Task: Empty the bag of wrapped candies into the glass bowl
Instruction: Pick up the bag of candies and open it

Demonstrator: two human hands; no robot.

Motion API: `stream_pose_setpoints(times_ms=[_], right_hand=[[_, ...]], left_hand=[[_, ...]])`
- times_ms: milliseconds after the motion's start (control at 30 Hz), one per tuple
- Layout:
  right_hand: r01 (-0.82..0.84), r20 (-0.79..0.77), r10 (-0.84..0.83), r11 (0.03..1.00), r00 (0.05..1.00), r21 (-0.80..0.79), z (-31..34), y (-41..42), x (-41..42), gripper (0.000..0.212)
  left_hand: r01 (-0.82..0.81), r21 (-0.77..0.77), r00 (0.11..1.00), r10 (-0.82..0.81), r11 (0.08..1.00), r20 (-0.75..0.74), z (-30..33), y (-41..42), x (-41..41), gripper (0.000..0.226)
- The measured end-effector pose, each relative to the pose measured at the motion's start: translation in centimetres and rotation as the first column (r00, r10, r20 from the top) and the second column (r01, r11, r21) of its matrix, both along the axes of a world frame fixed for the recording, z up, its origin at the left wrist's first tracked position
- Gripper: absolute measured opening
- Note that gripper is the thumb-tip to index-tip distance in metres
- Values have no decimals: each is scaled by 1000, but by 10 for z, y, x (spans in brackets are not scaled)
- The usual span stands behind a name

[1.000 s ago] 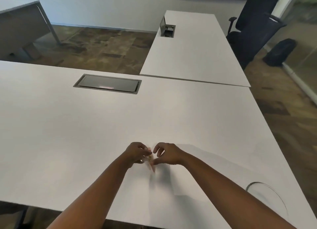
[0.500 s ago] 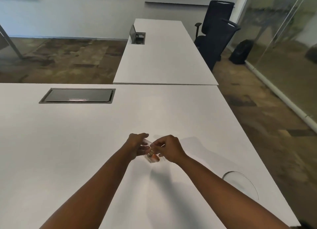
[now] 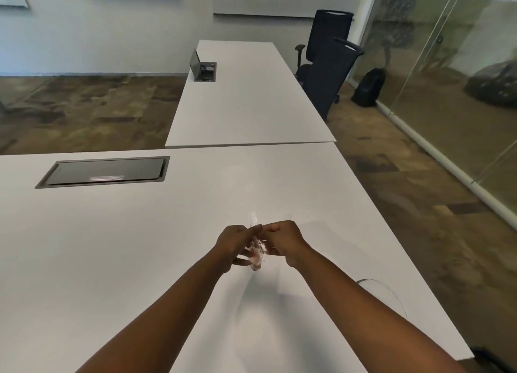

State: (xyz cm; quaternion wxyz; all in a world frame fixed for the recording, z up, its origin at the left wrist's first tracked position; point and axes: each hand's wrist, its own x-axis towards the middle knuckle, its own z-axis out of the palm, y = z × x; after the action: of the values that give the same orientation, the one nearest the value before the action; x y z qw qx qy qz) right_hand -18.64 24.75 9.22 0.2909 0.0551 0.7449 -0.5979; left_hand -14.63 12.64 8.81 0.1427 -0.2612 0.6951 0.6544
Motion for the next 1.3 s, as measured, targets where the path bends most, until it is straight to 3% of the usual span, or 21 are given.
stream_pose_setpoints(times_ms=[167,300,667,833,933,1067,1167,1300], right_hand=[[8,11,-8,1000,1000,-25,0,-1,-2,6],[-7,-8,7,1000,1000,-2,-2,-3,-3,26],[33,168,4,976,986,-216,-1,-2,-8,12],[19,158,8,985,987,-171,1,-3,-11,18],[0,56,3,999,998,-53,0,-5,-9,20],[50,-97,-45,998,994,46,-3,-8,-8,5],[46,-154,-29,993,988,109,-4,-8,-8,12],[32,-169,-3,984,986,173,-2,-11,-7,12]], left_hand=[[-10,32,1000,10,999,-6,0,4,-1,31],[2,29,1000,-1,1000,-29,0,4,-3,31],[37,208,991,-9,978,-131,-8,-9,-3,32],[51,166,987,-25,985,-156,-11,-13,-4,30],[64,73,987,-53,995,-149,-11,-13,-6,29],[29,49,988,-22,998,-153,-9,-8,-9,29],[0,53,994,5,999,-105,-8,-4,-10,31],[20,-61,994,-26,998,-105,-11,1,-11,37]])
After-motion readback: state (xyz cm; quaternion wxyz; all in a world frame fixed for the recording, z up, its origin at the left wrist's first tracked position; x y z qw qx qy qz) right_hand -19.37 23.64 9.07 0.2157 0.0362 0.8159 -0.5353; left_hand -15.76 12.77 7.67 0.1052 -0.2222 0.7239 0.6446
